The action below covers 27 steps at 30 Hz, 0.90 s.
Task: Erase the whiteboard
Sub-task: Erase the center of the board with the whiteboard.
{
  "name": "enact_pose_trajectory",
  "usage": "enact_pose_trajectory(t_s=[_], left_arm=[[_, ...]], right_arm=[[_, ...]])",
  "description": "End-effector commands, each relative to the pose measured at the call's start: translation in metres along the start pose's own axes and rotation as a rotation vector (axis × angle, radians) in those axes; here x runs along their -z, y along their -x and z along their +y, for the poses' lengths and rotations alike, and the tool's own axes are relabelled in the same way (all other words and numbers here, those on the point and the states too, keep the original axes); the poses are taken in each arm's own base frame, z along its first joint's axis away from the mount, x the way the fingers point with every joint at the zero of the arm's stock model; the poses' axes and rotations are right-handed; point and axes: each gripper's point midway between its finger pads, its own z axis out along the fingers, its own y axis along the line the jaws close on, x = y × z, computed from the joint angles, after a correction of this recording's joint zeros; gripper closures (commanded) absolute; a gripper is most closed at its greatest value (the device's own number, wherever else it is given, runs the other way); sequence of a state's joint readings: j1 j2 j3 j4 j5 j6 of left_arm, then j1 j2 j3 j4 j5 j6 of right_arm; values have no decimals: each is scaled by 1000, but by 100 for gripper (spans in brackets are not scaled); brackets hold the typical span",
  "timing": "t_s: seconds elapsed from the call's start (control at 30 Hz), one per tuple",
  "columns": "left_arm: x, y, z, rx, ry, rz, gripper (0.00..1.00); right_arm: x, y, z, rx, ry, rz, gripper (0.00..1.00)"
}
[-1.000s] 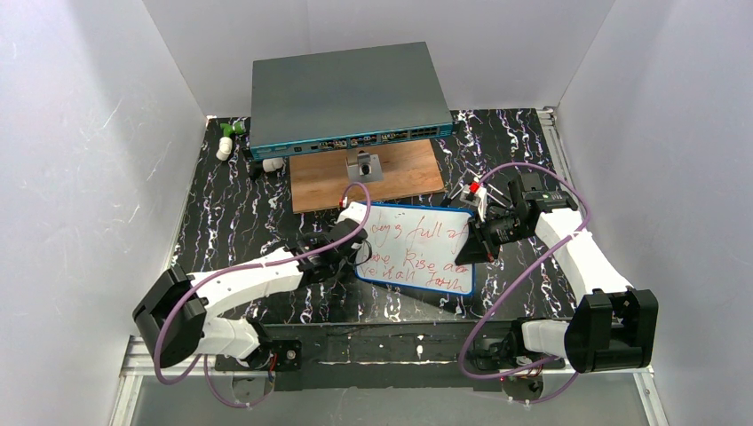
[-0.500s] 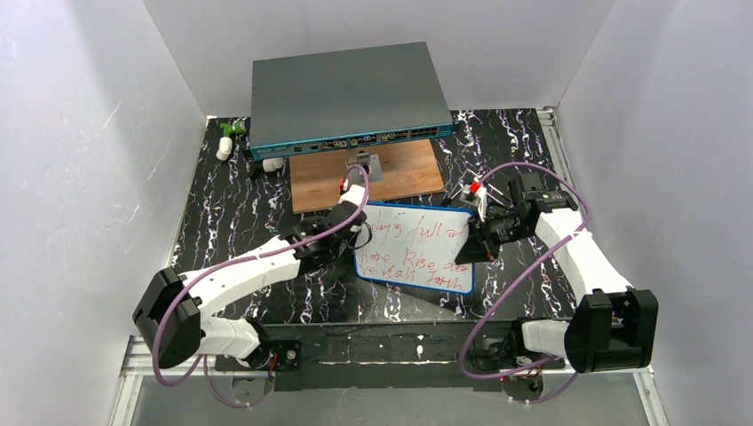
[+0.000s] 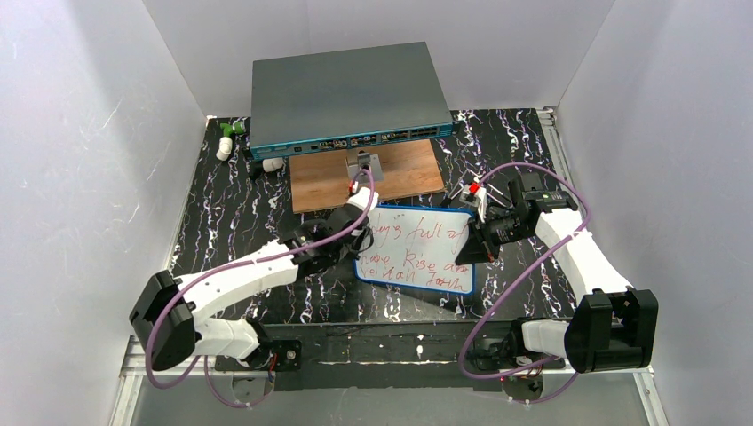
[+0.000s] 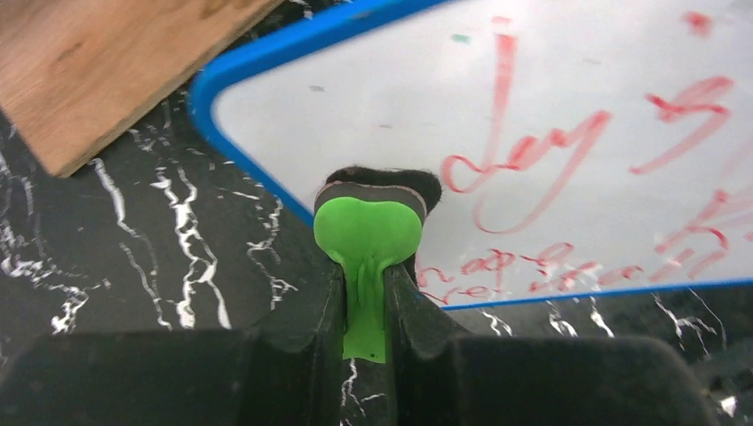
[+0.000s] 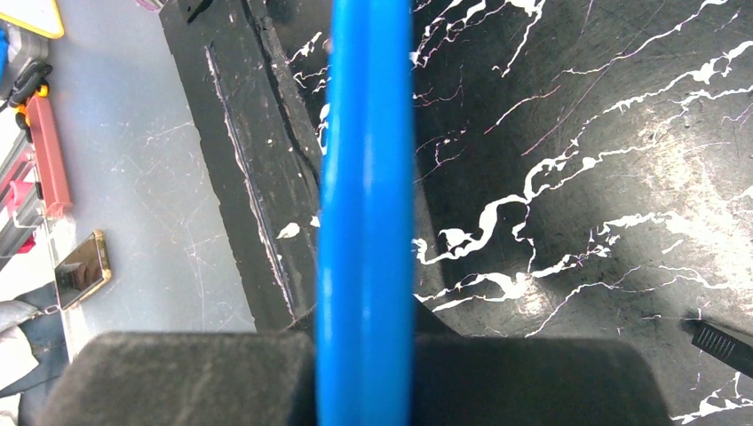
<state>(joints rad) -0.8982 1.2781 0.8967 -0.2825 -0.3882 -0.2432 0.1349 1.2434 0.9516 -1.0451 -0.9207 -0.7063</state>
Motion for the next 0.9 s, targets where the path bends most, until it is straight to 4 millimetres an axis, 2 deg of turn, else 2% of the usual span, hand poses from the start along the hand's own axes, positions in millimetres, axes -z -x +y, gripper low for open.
enact_pose_trajectory(t_s=[0.0, 0.3, 0.6, 0.87], left_arm=[[17, 5, -24, -36, -98, -83, 100], [40, 24, -17, 53, -140, -307, 100], [36, 26, -38, 47, -242, -327, 100], [24, 16, -55, 24, -312, -302, 100]], right_arm=[[0, 6, 13, 52, 53, -13, 99], [0, 5, 13, 53, 53, -12, 99], [0, 5, 14, 56, 54, -13, 99], [0, 5, 14, 59, 52, -15, 99]])
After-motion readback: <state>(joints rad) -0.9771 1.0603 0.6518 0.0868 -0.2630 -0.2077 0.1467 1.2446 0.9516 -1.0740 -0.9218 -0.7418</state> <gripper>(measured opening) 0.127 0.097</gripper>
